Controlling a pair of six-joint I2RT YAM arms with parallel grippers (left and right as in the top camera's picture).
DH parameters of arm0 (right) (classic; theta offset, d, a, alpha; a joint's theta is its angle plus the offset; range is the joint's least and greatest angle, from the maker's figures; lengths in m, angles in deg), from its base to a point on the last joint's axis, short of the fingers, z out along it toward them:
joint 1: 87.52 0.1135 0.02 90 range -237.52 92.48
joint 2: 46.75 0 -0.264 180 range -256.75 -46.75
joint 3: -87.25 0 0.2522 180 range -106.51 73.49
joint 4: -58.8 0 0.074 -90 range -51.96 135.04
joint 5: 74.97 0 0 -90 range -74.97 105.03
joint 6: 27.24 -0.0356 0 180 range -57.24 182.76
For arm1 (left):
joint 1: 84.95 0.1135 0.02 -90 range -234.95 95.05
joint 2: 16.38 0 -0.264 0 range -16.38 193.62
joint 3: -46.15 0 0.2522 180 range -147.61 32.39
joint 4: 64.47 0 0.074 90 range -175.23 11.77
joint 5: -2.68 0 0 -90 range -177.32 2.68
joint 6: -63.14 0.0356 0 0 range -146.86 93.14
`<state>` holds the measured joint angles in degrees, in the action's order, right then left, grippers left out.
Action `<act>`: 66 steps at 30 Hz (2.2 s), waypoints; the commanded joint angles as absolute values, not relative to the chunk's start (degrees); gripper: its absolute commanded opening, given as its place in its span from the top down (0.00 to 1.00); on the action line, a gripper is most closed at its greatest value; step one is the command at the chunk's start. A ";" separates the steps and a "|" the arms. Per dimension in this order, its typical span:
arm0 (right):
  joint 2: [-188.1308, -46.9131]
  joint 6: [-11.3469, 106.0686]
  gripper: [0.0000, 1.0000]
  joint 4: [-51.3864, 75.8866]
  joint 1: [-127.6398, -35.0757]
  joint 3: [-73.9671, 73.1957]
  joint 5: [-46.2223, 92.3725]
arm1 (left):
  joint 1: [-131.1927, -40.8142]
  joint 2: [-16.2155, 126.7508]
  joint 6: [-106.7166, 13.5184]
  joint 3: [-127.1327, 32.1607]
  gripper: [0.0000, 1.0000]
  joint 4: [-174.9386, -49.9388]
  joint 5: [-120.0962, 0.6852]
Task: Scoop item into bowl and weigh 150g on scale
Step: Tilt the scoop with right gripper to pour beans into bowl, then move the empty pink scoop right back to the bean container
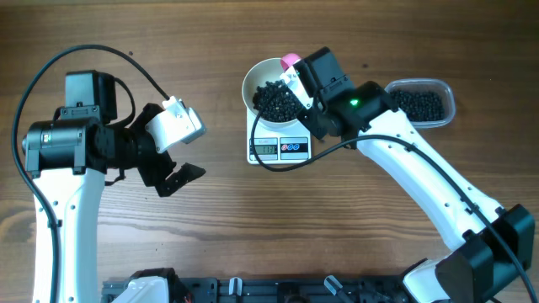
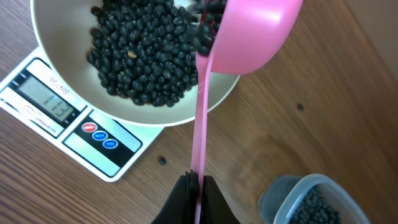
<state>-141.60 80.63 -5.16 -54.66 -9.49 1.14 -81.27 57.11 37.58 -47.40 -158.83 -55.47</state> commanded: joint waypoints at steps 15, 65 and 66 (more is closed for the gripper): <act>-141.05 88.95 0.95 -4.68 -51.69 -11.22 -7.05 | -81.03 56.55 38.74 -48.51 0.00 -158.85 -54.20; -145.47 59.82 0.95 -40.94 -85.04 -23.54 -1.07 | -81.03 56.55 38.72 -48.51 0.00 -158.85 -54.20; -146.58 59.75 0.96 -41.00 -85.04 -23.54 -2.25 | -81.03 56.55 38.72 -48.51 0.00 -158.85 -54.20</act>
<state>-142.38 57.74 -40.92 -85.02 -24.40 1.91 -81.27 57.11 37.58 -47.40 -158.83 -55.47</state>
